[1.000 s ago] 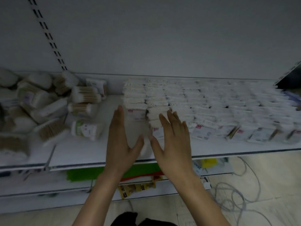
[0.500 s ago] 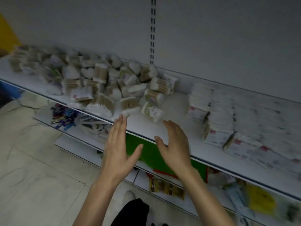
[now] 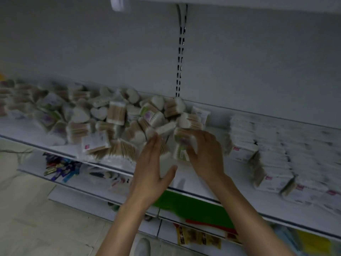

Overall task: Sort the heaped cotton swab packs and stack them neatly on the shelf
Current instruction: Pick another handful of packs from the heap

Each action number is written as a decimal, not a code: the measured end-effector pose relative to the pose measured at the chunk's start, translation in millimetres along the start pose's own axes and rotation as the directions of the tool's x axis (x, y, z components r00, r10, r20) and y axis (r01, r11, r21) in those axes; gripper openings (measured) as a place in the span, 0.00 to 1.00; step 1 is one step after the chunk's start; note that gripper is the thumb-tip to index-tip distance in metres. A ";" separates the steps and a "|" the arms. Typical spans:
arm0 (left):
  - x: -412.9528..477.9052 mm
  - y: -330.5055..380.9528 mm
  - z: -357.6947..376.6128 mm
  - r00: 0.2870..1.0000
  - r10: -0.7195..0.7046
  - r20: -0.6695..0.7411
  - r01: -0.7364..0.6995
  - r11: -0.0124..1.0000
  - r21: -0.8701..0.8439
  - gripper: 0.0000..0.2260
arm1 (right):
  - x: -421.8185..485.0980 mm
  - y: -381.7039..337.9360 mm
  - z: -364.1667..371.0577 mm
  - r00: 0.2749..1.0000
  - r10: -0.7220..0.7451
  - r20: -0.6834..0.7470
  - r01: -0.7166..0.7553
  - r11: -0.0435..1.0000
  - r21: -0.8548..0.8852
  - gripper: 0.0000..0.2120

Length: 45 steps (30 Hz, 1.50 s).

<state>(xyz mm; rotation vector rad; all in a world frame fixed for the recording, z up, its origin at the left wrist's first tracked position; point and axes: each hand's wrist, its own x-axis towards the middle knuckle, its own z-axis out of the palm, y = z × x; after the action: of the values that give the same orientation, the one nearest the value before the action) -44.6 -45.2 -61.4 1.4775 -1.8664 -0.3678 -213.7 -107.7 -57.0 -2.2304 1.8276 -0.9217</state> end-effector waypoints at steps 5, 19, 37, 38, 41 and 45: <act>36.2 -44.6 -18.5 0.998 0.051 0.044 -0.048 0.996 -0.079 0.36 | 45.9 -32.8 39.6 0.988 -0.125 0.085 0.134 0.985 -0.107 0.23; 71.2 -52.1 -54.9 0.900 0.425 0.098 -0.418 0.905 -0.081 0.35 | -0.1 -97.5 -8.9 0.992 -0.078 -0.103 0.112 0.912 0.394 0.14; -40.9 -32.0 -103.9 0.743 -0.638 0.202 0.412 0.198 -0.889 0.20 | 23.8 -71.2 60.1 0.836 -0.206 0.508 0.309 0.943 -0.125 0.20; -42.7 -30.7 -103.2 0.716 -0.646 0.263 0.436 0.119 -0.892 0.21 | 22.0 -69.3 58.1 0.851 -0.227 0.474 0.289 0.955 -0.061 0.20; -45.7 -24.5 -98.1 0.659 -0.700 0.276 0.455 0.079 -0.887 0.11 | 10.4 -73.2 38.1 0.911 -0.193 0.365 0.145 0.977 0.154 0.18; -48.5 -15.5 -89.4 0.612 -0.728 0.309 0.456 0.005 -0.890 0.12 | -12.6 -81.4 -1.3 0.928 -0.059 0.368 -0.112 0.897 0.427 0.19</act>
<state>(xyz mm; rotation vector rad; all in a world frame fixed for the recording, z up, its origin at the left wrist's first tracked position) 31.8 13.5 -25.3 1.2096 -0.3221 -1.3676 -146.2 -74.0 -24.1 -1.9243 1.3182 -0.7460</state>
